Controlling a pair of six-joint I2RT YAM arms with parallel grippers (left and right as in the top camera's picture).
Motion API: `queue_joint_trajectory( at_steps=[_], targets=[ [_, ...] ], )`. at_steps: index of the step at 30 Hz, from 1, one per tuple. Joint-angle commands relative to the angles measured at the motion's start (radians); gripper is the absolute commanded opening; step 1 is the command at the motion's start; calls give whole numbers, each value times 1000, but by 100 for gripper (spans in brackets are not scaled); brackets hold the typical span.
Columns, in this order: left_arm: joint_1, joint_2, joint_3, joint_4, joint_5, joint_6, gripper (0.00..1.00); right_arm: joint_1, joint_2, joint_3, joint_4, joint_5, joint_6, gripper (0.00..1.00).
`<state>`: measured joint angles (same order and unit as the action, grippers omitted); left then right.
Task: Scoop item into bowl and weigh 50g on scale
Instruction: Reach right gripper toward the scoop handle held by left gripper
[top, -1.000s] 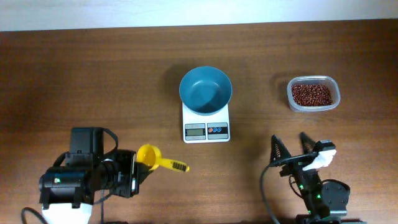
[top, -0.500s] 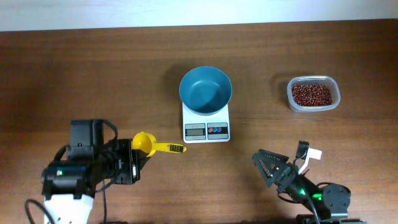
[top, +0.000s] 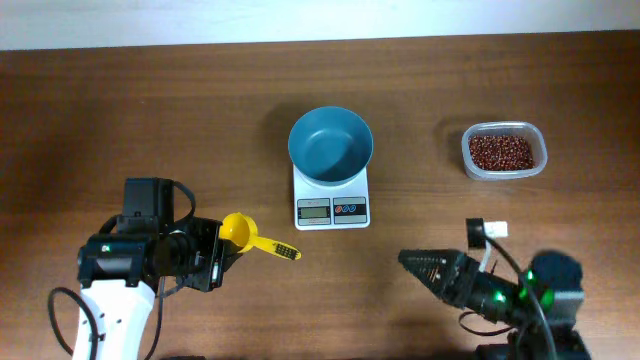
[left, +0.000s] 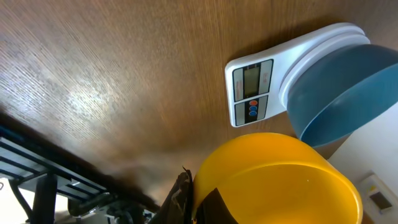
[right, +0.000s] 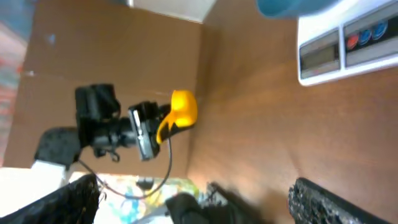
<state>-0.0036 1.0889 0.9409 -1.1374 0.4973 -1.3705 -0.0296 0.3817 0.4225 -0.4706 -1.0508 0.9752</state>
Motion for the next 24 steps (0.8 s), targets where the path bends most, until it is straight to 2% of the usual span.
queue_joint_trajectory(
  at_steps=[1, 4, 6, 9, 16, 23, 24],
  targets=[
    [-3, 1, 14, -8, 7, 54, 0, 42, 159, 208, -209, 93, -317, 99],
    [-3, 1, 14, -8, 11, 79, 0, 69, 223, 339, -363, 241, -397, 99],
    [-3, 1, 14, -8, 11, 81, 0, 102, 272, 481, -526, 382, -444, 99],
    [-3, 1, 14, -7, 11, 77, 0, 150, 303, 605, -631, 421, -500, 99],
    [-3, 1, 14, -7, 73, -56, 0, 272, 325, 586, -560, 391, -484, 99],
    [-3, 1, 14, -7, 76, -58, 0, 428, 441, 568, -375, 369, -463, 100],
    [-3, 1, 14, -7, 75, -58, 0, 453, 462, 568, -355, 377, -462, 96]
  ],
)
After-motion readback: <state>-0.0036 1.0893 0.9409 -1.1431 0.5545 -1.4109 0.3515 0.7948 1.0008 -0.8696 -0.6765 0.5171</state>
